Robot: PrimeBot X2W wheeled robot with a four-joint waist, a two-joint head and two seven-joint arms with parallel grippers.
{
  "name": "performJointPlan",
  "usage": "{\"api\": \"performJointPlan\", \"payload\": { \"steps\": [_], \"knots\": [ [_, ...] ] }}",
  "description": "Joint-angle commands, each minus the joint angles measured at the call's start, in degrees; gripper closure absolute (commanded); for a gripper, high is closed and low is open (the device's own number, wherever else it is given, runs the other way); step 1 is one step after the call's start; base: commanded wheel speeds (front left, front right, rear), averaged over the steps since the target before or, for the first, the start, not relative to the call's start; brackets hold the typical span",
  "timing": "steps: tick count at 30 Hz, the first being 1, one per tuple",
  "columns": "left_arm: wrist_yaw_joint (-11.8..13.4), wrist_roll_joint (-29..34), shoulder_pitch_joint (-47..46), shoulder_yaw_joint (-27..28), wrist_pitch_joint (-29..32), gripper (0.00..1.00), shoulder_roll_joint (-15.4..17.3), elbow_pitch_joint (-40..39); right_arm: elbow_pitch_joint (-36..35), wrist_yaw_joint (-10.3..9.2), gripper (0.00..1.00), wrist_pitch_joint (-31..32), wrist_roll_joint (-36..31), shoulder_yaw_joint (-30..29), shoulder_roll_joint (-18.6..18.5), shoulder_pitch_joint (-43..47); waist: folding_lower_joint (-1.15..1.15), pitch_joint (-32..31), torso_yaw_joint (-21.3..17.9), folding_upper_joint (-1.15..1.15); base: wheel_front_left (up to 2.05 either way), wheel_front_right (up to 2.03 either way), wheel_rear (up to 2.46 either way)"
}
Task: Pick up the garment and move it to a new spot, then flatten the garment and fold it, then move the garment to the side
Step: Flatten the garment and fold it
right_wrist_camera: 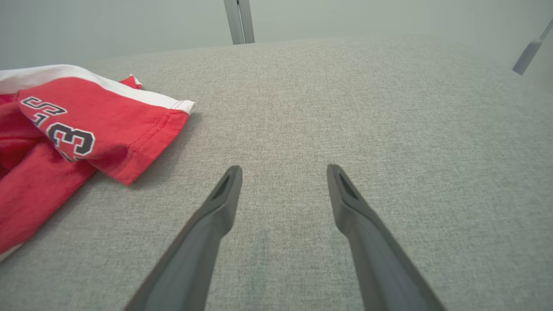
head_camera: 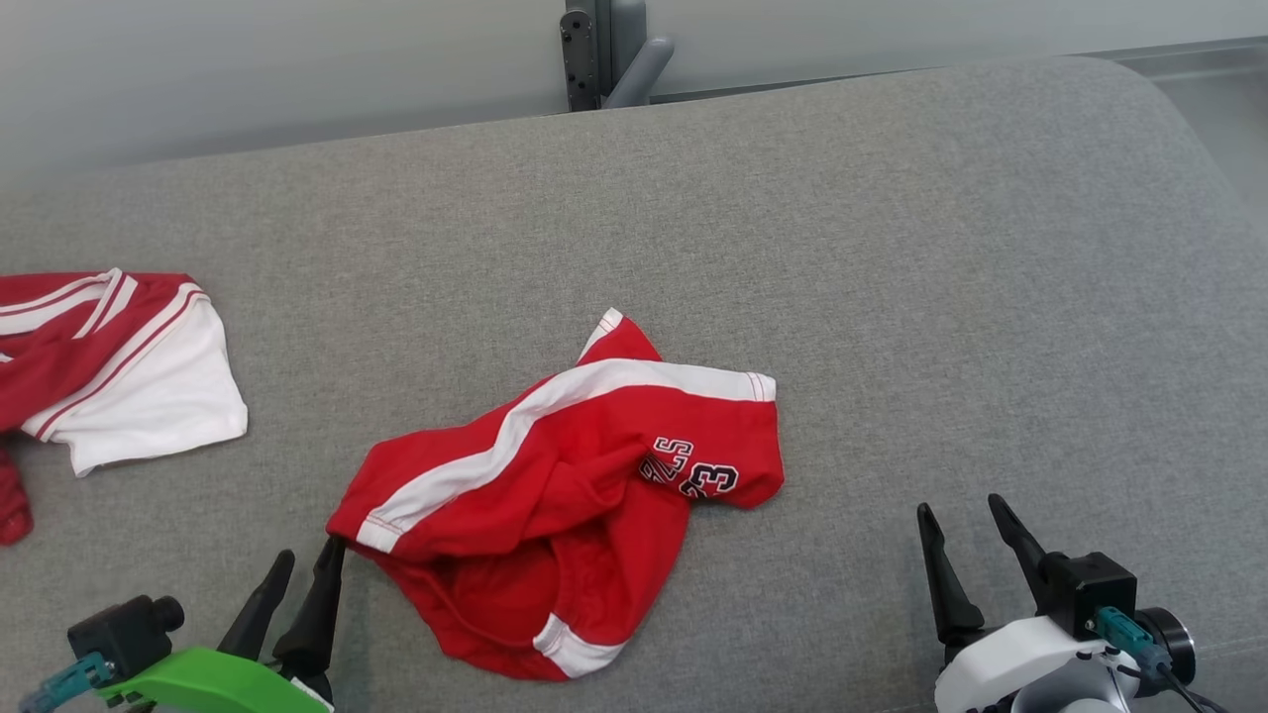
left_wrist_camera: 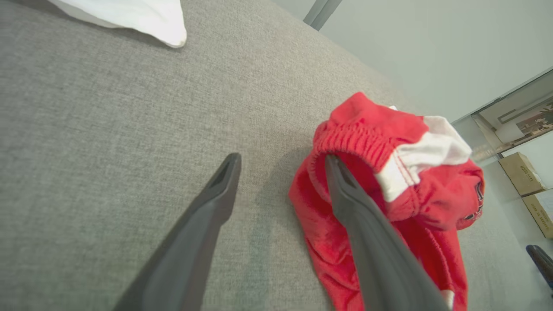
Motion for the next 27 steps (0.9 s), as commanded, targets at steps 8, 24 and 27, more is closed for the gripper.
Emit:
{"api": "performJointPlan", "payload": {
  "steps": [8, 24, 27],
  "knots": [
    [-0.15, -8.37, 3.29, 1.33, 1.82, 0.0, -0.42, -6.74, 0.0, -0.1, 0.0, 0.0, 0.17, -0.09, -0.12, 0.52, 0.0, 0.09, 0.75, 0.23, 0.0, 0.0, 0.0],
    [-0.16, -23.61, 6.6, 4.78, 4.98, 0.0, -3.95, -14.21, 0.09, -0.1, 0.0, 0.0, -0.43, 0.11, -0.11, 0.76, 0.0, 0.11, -0.59, 0.23, 0.0, 0.0, 0.0],
    [-0.16, -24.68, 6.61, 4.97, 6.13, 0.0, -4.08, -15.84, 0.16, -0.1, 0.0, 0.0, -0.32, 0.28, -0.11, 0.54, 0.0, 0.27, -0.64, 0.23, 0.0, 0.0, 0.0]
  ]
}}
